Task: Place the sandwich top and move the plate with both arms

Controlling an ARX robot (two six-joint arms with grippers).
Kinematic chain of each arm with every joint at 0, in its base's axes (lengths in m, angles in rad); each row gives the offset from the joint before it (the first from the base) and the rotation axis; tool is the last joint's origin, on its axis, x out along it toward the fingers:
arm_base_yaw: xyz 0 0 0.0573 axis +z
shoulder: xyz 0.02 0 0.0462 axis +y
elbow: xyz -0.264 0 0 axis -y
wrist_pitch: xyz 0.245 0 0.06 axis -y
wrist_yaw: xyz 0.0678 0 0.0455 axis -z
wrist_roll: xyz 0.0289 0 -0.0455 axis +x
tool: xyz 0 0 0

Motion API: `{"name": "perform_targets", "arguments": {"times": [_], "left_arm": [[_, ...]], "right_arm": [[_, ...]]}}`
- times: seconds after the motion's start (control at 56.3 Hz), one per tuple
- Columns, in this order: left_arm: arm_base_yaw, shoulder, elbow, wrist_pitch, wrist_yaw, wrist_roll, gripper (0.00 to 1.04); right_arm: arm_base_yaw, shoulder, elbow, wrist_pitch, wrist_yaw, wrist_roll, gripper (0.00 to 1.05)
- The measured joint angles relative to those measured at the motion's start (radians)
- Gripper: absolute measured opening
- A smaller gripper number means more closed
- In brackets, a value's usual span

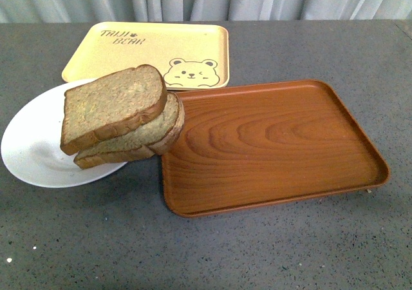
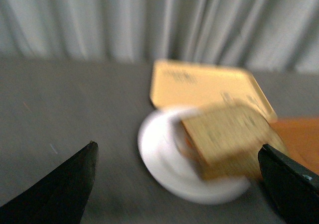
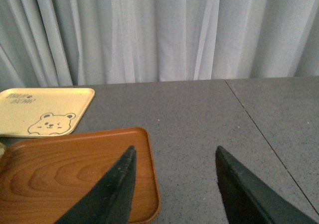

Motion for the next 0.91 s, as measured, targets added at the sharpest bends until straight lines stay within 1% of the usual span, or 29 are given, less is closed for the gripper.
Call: {"name": "perform_targets", "arguments": {"times": [0.036, 0.053, 0.071, 0.107, 0.142, 0.178, 0.213, 0.284, 0.355, 0.426, 0.568, 0.692, 0.905], "left_arm": [[-0.015, 0.143, 0.08, -0.115, 0.042, -0.091, 0.96], [-0.028, 0.211, 0.11, -0.137, 0.05, -0.148, 0.96], [-0.035, 0.243, 0.124, -0.138, 0.05, -0.159, 0.96], [-0.056, 0.332, 0.158, -0.125, 0.045, -0.229, 0.96], [-0.079, 0.436, 0.197, -0.08, 0.045, -0.287, 0.96], [-0.09, 0.506, 0.222, -0.042, 0.046, -0.317, 0.96], [-0.092, 0.59, 0.247, 0.007, 0.047, -0.342, 0.96], [-0.077, 0.702, 0.264, 0.074, 0.046, -0.376, 0.96], [-0.037, 0.819, 0.268, 0.156, 0.042, -0.397, 0.96], [0.013, 0.968, 0.274, 0.253, 0.022, -0.386, 0.96], [0.079, 1.203, 0.318, 0.394, -0.001, -0.387, 0.96], [0.087, 1.342, 0.354, 0.476, 0.0, -0.424, 0.96], [0.079, 1.469, 0.371, 0.543, -0.025, -0.486, 0.96]], "right_arm": [[0.0, 0.0, 0.0, 0.0, -0.001, 0.0, 0.59], [0.0, 0.0, 0.0, 0.0, -0.002, 0.0, 0.6], [0.0, 0.0, 0.0, 0.0, -0.002, 0.0, 0.64], [0.0, 0.0, 0.0, 0.0, -0.002, 0.0, 0.69], [0.0, 0.0, 0.0, 0.0, -0.002, 0.0, 0.74], [0.0, 0.0, 0.0, 0.0, -0.002, 0.0, 0.81], [0.0, 0.0, 0.0, 0.0, -0.002, 0.0, 0.88], [0.0, 0.0, 0.0, 0.0, -0.002, 0.0, 0.97], [0.0, 0.0, 0.0, 0.0, -0.001, 0.0, 0.95], [0.0, 0.0, 0.0, 0.0, -0.002, 0.0, 0.96], [0.0, 0.0, 0.0, 0.0, -0.002, 0.0, 0.96], [0.0, 0.0, 0.0, 0.0, -0.002, 0.0, 0.96], [0.0, 0.0, 0.0, 0.0, -0.002, 0.0, 0.96]]}}
